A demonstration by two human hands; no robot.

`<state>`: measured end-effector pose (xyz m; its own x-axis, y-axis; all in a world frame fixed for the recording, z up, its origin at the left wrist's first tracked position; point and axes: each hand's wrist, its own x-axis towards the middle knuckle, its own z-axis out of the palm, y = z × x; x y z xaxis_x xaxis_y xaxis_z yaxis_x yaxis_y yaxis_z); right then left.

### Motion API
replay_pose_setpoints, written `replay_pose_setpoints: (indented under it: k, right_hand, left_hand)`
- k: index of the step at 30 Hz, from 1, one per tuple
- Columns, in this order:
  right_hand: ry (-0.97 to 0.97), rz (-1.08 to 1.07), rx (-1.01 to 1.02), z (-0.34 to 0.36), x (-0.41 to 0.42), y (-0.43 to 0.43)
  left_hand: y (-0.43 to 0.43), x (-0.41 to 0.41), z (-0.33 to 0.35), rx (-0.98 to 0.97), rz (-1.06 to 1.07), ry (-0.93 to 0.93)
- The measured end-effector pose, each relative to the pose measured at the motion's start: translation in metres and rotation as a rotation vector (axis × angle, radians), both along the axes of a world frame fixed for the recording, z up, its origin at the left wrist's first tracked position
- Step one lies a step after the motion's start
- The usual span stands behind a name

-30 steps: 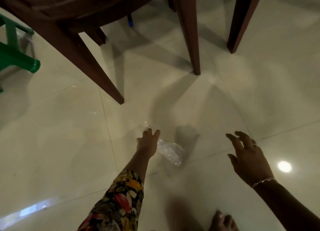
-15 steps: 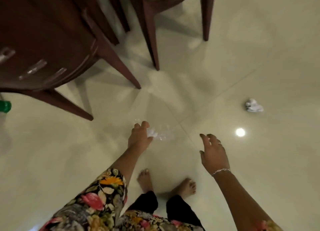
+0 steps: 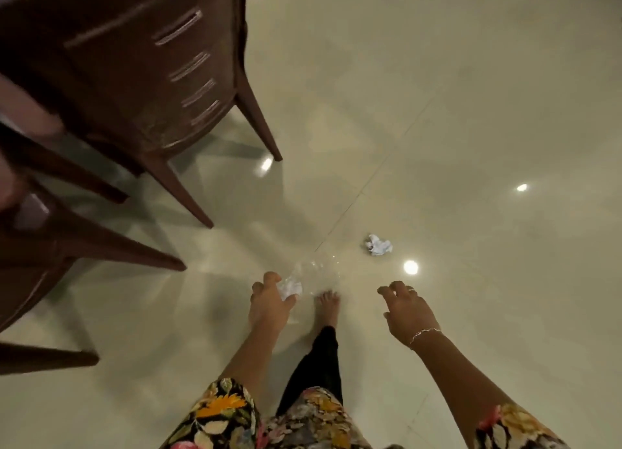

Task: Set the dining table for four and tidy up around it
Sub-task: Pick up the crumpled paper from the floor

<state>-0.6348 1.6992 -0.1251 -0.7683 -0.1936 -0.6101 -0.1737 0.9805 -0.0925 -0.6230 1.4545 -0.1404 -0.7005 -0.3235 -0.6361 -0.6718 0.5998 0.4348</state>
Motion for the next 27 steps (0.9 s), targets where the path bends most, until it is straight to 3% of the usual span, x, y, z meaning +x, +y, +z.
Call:
replay_pose_setpoints:
  k: [7,13,18,27]
  right_hand:
    - [-0.181,-0.063,0.07,-0.063,-0.092,0.044]
    - [-0.266,-0.051,0.093,-0.156,-0.157,0.08]
    - [-0.226,0.005,0.111,-0.265,-0.2,0.097]
    - [-0.17,0.118,0.087,-0.453,-0.219,0.111]
  left_hand:
    - [0.041,-0.108,-0.04,0.044,0.085,-0.039]
    - [0.088,-0.174,-0.112,0.064,0.122,0.007]
    - [0.115,-0.205,-0.209,0.033,0.1,0.023]
    - [0.115,-0.253,-0.355,-0.072,-0.122,0.063]
